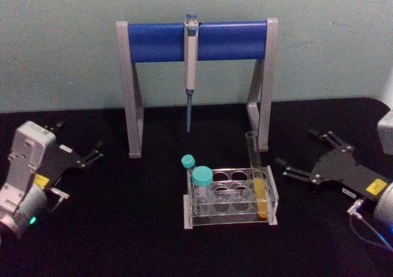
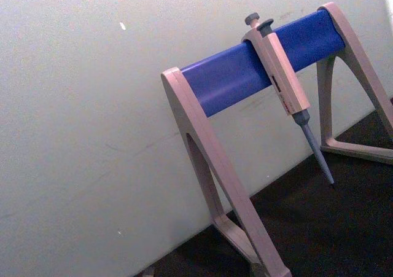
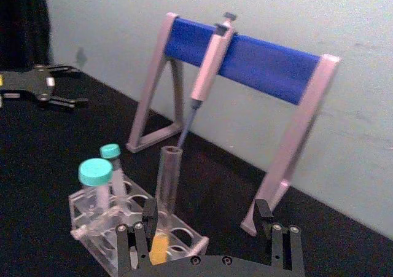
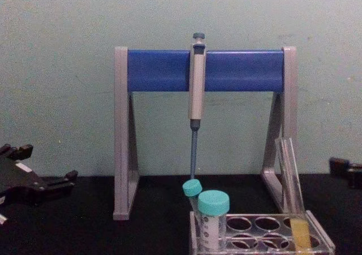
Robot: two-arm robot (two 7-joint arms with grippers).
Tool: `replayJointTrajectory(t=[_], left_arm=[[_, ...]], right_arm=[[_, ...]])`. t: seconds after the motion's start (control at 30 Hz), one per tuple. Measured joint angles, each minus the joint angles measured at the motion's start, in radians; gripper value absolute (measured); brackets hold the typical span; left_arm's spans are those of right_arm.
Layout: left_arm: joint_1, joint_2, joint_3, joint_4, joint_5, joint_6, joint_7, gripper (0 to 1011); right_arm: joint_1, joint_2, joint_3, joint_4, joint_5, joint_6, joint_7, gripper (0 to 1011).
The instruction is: Pick up the test tube from the test tube rack, shake it, then place it back into the test tube rack.
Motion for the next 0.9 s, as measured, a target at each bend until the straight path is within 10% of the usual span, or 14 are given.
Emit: replayJointTrajectory(t=[0.9], left_arm=[[0.0, 0.0, 0.0, 0.0, 0.0, 0.0, 0.0, 1001]], right_arm=[[0.186, -0.111, -0.085, 0.169, -0.013, 0.1, 0.181, 1000]])
